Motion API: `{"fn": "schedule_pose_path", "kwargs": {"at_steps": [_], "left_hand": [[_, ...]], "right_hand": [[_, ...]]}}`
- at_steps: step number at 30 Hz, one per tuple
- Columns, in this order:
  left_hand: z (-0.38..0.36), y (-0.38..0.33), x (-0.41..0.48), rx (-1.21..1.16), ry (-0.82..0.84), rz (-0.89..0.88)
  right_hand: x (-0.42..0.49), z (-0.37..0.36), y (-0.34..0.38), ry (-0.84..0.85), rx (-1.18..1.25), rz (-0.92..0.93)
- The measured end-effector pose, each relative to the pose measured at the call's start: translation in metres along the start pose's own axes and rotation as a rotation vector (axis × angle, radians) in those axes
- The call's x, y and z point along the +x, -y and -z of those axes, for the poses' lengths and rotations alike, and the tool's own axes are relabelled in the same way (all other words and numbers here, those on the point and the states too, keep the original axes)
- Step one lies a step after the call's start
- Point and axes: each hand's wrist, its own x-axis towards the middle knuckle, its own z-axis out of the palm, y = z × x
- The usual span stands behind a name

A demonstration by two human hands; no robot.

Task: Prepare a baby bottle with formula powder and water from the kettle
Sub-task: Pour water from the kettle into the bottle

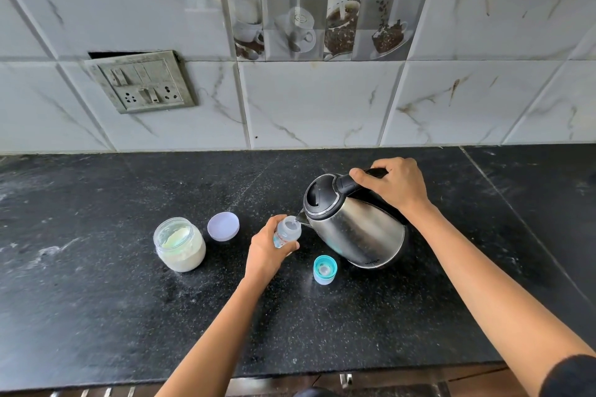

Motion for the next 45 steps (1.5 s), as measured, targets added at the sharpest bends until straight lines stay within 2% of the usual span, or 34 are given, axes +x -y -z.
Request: {"fn": "schedule_pose_path", "kwargs": {"at_steps": [45], "left_hand": [[0.005,0.017,-0.011,-0.011,-0.073,0.049]], "right_hand": [[-0.001,-0.003,0.017,0.052,-0.069,0.043]]}}
